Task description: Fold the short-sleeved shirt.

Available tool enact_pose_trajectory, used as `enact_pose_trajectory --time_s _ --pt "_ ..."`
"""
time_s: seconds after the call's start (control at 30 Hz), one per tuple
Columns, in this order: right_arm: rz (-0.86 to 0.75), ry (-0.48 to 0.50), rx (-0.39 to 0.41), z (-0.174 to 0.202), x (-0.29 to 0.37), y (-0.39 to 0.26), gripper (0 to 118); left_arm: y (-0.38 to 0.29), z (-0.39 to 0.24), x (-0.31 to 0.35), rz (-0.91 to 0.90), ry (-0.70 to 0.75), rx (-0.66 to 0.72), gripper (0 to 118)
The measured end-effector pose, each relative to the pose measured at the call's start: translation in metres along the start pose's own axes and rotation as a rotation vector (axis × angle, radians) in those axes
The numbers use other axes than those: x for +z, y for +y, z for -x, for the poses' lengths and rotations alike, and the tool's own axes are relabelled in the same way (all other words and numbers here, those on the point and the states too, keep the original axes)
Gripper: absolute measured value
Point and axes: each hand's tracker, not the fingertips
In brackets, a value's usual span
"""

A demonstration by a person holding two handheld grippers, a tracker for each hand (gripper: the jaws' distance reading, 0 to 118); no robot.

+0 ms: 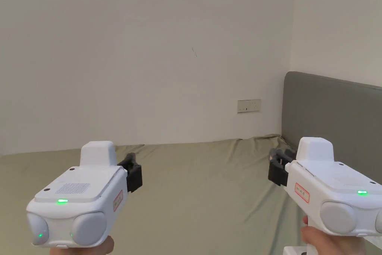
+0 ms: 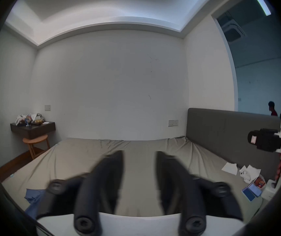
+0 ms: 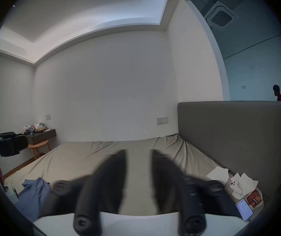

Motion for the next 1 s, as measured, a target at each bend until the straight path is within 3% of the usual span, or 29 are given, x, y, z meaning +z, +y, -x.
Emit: enact_pose_trajectory --time_s 0.07,0.23,0.33,0.53,0.63,0.7,1.0 --pt "0.005 -0.015 -0.023 0.001 0.001 -0.002 5 0.0 -0.001 0.0 -0.005 0.006 0.013 0" --pt "-0.015 -0.027 0.021 -0.014 -0.007 -0.009 1 -0.003 -0.003 0.002 -0.035 0.02 0.001 0" --pt "0.002 -0.016 -0.058 -0.02 -0.009 -0.009 1 -0.002 -0.001 0.002 -0.04 0.026 -0.012 0" --pt "0.013 0.033 -0.028 0.017 -0.017 -0.007 1 0.01 0.044 0.024 -0.094 0.134 -0.01 0" --pt "0.021 0.144 -0.041 0.059 -0.028 -0.007 1 0.015 0.088 0.049 -0.104 0.237 0.011 0" --pt "0.025 0.22 -0.01 0.096 -0.035 -0.007 1 0.016 0.12 0.071 -0.11 0.315 0.019 0" --pt "0.04 0.662 0.072 0.316 -0.027 -0.022 1 0.005 0.254 0.209 -0.083 0.773 -0.024 0"
